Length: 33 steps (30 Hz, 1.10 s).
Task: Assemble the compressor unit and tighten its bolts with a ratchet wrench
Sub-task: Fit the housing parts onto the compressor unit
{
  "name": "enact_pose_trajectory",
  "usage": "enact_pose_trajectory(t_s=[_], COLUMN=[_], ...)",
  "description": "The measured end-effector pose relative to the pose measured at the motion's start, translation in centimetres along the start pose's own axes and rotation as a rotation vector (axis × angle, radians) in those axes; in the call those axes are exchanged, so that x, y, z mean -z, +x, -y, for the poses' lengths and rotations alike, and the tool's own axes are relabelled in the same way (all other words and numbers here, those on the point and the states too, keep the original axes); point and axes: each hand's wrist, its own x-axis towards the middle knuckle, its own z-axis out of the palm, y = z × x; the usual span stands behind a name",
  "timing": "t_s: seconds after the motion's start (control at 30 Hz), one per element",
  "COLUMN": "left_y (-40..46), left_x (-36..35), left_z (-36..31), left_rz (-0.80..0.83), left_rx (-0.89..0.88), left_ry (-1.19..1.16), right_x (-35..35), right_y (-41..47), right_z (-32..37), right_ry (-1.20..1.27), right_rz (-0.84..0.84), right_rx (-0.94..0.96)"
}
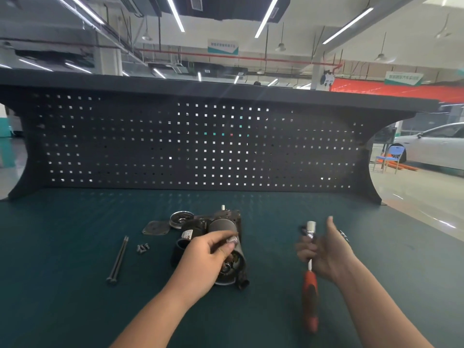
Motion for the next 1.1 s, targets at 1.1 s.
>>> enact_pose_trajectory(t_s=[1.1], left_y=[0.0], left_x=[0.4], left_z=[0.4], left_rz=[0.095], left_rx=[-0.073], left_ry=[-0.177], right_x=[-6.2], right_y=[-4.9], right_z=[-7.2], right_ry=[-0.356], right_rz=[0.488], right_rx=[0.019])
